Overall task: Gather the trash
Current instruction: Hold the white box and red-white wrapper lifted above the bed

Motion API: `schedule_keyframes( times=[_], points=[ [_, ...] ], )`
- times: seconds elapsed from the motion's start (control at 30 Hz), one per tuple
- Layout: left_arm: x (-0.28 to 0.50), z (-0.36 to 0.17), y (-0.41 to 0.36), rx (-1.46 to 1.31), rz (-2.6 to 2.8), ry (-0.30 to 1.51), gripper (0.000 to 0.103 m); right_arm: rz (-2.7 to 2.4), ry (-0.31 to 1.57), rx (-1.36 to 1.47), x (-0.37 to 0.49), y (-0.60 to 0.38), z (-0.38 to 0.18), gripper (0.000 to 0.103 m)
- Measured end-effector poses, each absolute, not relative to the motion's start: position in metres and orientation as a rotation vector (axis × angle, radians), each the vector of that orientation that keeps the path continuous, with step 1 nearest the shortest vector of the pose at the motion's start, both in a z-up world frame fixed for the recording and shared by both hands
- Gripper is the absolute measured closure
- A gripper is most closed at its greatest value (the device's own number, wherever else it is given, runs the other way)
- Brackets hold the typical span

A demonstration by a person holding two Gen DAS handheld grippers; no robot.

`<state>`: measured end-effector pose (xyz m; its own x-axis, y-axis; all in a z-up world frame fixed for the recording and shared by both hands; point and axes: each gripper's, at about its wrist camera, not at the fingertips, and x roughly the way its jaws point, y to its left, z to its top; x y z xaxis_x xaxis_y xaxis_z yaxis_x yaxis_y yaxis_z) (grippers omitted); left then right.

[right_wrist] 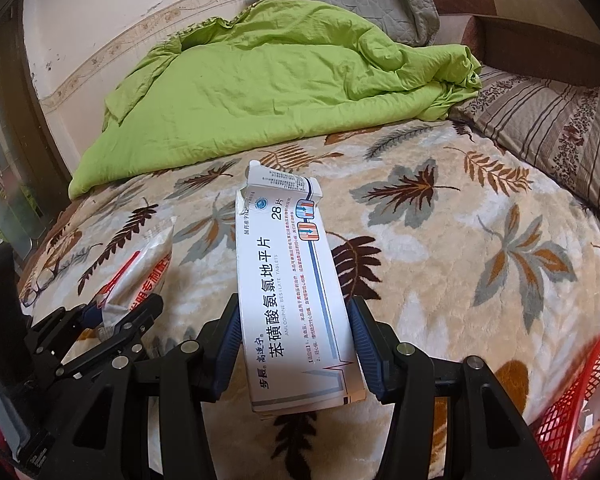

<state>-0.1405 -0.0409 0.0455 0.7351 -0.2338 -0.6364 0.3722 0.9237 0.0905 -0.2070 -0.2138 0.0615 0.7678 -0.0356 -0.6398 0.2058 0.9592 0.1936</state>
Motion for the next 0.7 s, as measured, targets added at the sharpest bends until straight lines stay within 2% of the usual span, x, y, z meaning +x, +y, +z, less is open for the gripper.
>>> schedule_keyframes(
  times=[0.7],
  points=[
    [-0.16,0.054,-0.055,0.238,-0.429,0.673,0.062,-0.161,0.692,0.35,-0.239,-0.239,0.073,0.046]
  ],
)
